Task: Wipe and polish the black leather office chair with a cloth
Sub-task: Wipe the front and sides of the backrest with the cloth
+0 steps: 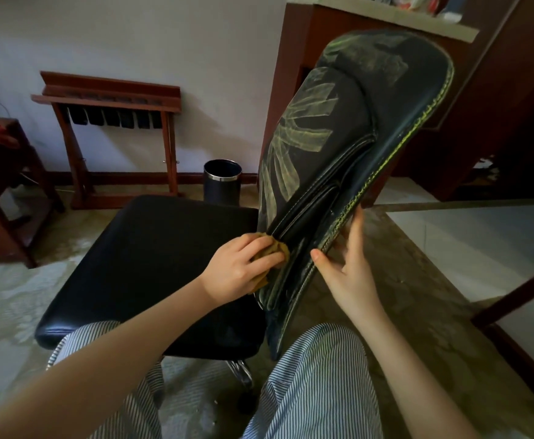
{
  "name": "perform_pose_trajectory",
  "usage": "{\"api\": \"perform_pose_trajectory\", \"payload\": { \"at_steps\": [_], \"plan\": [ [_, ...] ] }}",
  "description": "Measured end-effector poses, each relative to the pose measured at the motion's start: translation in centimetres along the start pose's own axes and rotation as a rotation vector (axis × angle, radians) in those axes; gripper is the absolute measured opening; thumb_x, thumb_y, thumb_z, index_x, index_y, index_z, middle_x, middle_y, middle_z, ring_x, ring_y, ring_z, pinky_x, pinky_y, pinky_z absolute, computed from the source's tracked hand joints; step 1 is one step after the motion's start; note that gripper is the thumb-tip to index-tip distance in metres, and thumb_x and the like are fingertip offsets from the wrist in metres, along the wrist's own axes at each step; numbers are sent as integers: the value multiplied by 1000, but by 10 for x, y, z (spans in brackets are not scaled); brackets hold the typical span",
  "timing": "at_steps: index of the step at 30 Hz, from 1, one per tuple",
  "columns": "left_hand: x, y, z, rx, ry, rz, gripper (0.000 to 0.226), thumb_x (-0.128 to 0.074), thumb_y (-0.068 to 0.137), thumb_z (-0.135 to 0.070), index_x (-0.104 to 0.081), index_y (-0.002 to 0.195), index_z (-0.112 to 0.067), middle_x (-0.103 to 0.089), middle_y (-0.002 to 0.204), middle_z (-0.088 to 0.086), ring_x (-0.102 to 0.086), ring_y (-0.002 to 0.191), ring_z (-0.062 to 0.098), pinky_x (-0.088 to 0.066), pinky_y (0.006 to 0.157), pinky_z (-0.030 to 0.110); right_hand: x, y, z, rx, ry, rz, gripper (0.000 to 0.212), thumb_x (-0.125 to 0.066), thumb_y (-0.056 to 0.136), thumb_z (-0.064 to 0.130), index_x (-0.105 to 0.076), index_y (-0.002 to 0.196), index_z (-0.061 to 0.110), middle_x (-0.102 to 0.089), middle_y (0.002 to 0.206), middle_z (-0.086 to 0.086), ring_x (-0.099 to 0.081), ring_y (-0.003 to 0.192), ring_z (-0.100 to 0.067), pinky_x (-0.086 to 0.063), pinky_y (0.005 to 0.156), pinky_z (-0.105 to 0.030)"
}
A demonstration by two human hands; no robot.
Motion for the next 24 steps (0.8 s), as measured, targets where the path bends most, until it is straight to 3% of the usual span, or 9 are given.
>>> {"api": "perform_pose_trajectory", "payload": {
  "at_steps": [2,3,5,6,9,11,13,18,24],
  "plan": [
    [3,-7,2,-18,-11,78,28,-50,90,-24,-49,117,-19,-43,117,8,-48,98,23,-53,72,34,0,-2,-1,-9,31,-25,88,-62,87,7,-2,138,47,-30,134,32,-34,117,25,-35,95,-5],
    [7,-9,3,-17,-13,98,28,-50,89,-24,-49,117,-20,-43,117,7,-48,97,22,-53,71,34,-1,-5,-3,-23,39,-45,89,-65,86,12,-5,137,54,-31,141,26,-35,127,12,-37,105,-20],
    [18,-6,2,31,-37,85,29,-52,88,-23,-50,117,-21,-43,118,6,-48,97,21,-53,71,33,-5,-13,-6,-53,44,-67,87,-69,81,23,-11,131,66,-29,149,15,-33,136,-9,-34,110,-45],
    [26,0,0,74,-61,45,30,-53,88,-23,-50,118,-22,-43,119,6,-49,99,20,-52,74,31,-8,-16,-8,-70,50,-60,86,-70,80,26,-12,129,68,-29,150,13,-33,137,-12,-34,109,-48],
    [46,37,-9,150,-104,-136,33,-55,89,-20,-49,121,-21,-42,120,6,-50,102,23,-47,81,30,-17,-20,-13,-95,107,-31,86,-68,83,13,-13,135,55,-41,136,19,-42,125,2,-40,106,-32],
    [53,68,-14,134,-75,-211,32,-55,90,-20,-50,121,-20,-43,120,7,-50,101,24,-44,81,29,-19,-18,-12,-91,129,-48,82,-65,85,6,-14,136,46,-42,124,27,-45,110,20,-42,91,-10],
    [52,89,-17,69,-13,-199,30,-57,89,-18,-56,119,-17,-50,118,10,-48,99,24,-45,79,29,-20,-18,-11,-92,121,-70,81,-63,86,5,-14,137,42,-41,119,31,-44,102,27,-40,81,-1],
    [32,84,-15,6,4,-107,31,-59,86,-17,-57,117,-15,-50,117,10,-48,98,24,-48,75,34,-22,-20,-12,-101,39,-98,83,-63,86,8,-12,136,49,-45,127,17,-48,115,2,-42,94,-19],
    [10,37,-16,-16,68,-7,34,-60,85,-20,-51,118,-19,-42,121,8,-49,102,26,-49,71,36,-27,-20,-17,-109,0,-107,83,-62,87,11,-11,142,46,-48,124,16,-52,113,-4,-46,96,-29]
  ]
}}
Point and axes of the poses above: each hand's wrist, its own y-axis towards the middle knuckle, its own x-axis out of the back of the hand, z = x × y, the point moved 1 cm from there along y, towards the middle knuckle
